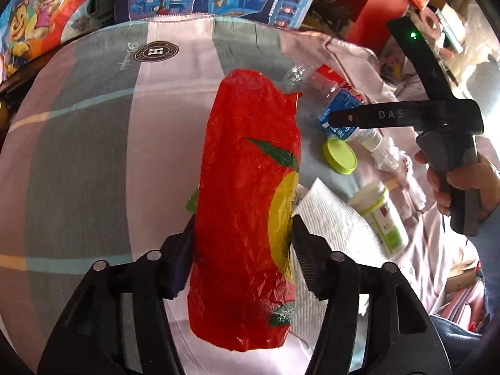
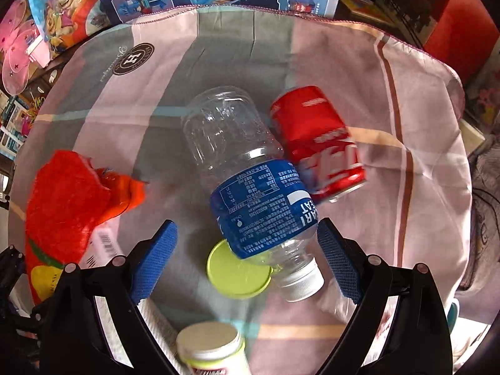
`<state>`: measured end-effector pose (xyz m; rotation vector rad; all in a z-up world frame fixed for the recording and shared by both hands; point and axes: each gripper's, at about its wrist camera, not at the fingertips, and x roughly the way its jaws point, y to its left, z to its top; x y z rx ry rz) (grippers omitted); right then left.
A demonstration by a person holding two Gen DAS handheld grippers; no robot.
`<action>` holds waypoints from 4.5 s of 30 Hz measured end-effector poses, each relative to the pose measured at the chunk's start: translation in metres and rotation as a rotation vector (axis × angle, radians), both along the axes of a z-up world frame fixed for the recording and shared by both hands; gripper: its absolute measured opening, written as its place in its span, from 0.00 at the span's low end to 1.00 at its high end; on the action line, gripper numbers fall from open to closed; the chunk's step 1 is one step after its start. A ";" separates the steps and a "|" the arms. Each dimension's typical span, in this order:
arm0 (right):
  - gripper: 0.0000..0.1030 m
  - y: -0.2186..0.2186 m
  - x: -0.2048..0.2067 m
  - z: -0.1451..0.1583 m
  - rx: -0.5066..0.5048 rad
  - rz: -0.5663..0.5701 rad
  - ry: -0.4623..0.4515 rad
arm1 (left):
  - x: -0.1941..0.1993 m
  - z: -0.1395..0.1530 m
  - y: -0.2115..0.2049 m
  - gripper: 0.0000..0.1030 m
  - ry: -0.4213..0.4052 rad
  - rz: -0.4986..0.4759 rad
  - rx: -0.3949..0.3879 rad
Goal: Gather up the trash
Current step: 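Grasp the red snack bag with the left tool while the right tool grasps the water bottle, then carry the red bag and water bottle over the teal bin and release both, then move both tools back over the table toward the tissue and packet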
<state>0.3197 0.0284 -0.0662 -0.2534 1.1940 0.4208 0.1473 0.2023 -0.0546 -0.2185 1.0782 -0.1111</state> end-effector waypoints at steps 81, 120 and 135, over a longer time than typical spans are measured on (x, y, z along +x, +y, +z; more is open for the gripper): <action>0.74 -0.545 -0.193 -0.055 0.415 -0.820 0.104 | 0.037 -0.018 -0.506 0.18 0.134 -0.678 0.090; 0.84 -0.506 -0.209 -0.014 0.330 -0.849 0.088 | 0.012 0.002 -0.446 0.89 0.066 -0.570 0.079; 0.84 -0.340 -0.184 0.002 0.290 -0.560 0.125 | -0.026 0.021 -0.240 0.92 0.018 -0.236 0.091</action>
